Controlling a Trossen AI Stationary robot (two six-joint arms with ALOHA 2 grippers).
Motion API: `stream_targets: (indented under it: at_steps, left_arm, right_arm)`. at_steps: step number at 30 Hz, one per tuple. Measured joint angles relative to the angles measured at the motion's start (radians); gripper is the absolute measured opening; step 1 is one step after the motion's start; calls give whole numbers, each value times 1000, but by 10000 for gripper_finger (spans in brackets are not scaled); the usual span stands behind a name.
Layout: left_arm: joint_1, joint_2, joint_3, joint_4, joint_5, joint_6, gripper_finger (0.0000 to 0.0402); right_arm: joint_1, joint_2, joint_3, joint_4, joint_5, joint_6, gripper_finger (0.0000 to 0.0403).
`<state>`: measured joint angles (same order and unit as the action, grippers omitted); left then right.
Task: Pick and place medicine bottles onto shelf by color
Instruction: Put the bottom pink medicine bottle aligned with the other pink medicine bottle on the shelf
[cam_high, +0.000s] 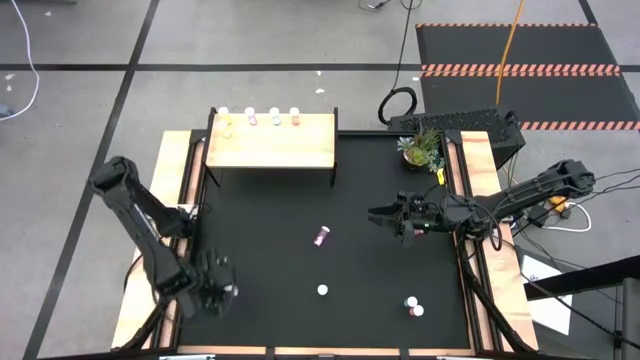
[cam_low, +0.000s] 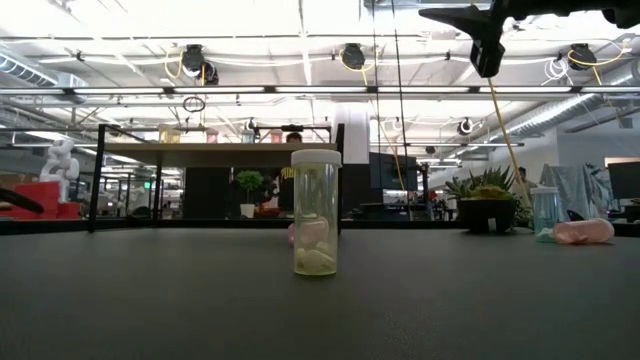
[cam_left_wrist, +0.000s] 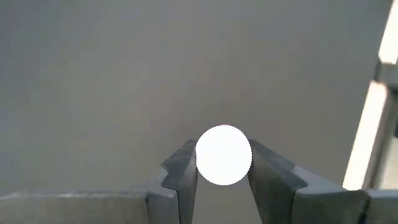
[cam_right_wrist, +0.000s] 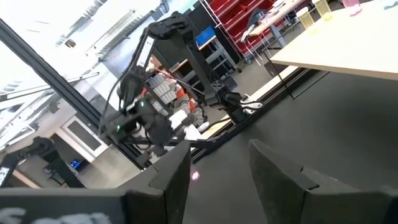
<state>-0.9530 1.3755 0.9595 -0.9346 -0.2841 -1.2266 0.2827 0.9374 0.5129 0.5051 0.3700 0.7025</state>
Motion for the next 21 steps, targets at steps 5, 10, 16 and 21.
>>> stream_targets:
  at_steps: [5,10,16,21]
  left_arm:
    - [183,-108,64,-183,0,123,125]
    - [440,-190,165,-376,-20,340,125]
    - [807,-212,304,-442,-87,682,125]
    - [1130,-188,378,-341,-94,935,124]
  right_arm:
    - [-6,0,0,0,0,-18,155]
    - [-26,0,0,0,-2,-37,155]
    - [-65,-1,0,-13,-13,-68,155]
    - [-130,-1,0,-37,-91,-71,155]
